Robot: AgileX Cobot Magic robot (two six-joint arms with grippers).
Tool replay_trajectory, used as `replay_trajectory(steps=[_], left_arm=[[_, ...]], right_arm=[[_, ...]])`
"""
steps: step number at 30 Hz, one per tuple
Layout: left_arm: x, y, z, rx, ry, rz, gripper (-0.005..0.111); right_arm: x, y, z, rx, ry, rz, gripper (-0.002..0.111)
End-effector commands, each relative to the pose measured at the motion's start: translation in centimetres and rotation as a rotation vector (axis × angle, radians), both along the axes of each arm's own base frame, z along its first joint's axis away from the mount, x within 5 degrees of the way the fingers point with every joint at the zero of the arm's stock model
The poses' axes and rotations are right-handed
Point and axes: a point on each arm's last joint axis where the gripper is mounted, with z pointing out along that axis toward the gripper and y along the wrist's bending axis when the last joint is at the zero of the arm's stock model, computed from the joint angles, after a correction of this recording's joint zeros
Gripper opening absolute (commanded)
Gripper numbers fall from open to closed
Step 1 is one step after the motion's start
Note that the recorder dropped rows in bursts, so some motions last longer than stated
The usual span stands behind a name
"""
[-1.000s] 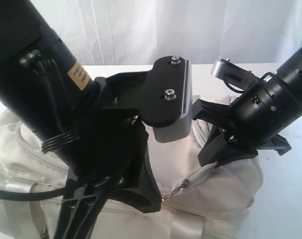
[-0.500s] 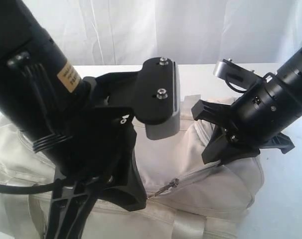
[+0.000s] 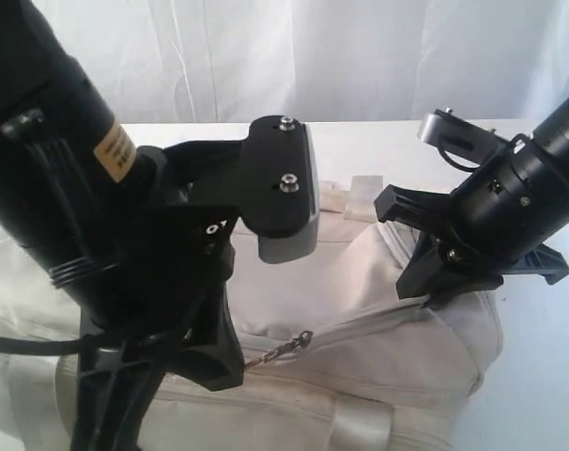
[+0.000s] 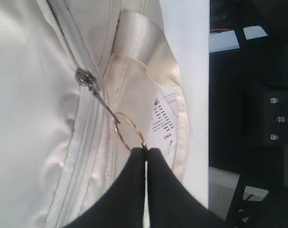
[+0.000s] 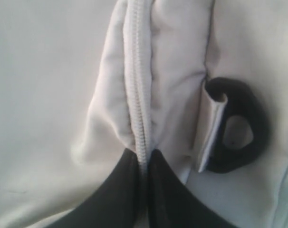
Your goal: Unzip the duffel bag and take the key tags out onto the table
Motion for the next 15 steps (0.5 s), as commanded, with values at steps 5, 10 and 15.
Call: replay_trajectory(steps=[5,10,15], left_arm=[[-1.0,2.0,0.2,0.155,0.031,0.029,0.000],[-0.5,3.3,0.9,0.181,-0.066,0.100,0.000],[-0.7,4.8,2.1,0.164,-0.147,0.156,0.000]], right_arm=[[2.0,-2.1,-0.3,-0.142,-0.161,-0.025,0.000],[2.1,-2.2,-0.3,-0.158,-0.163,-0.030,0.000],[2.1,-2.2,-0.3,-0.158,-0.165,-0.031,0.000]])
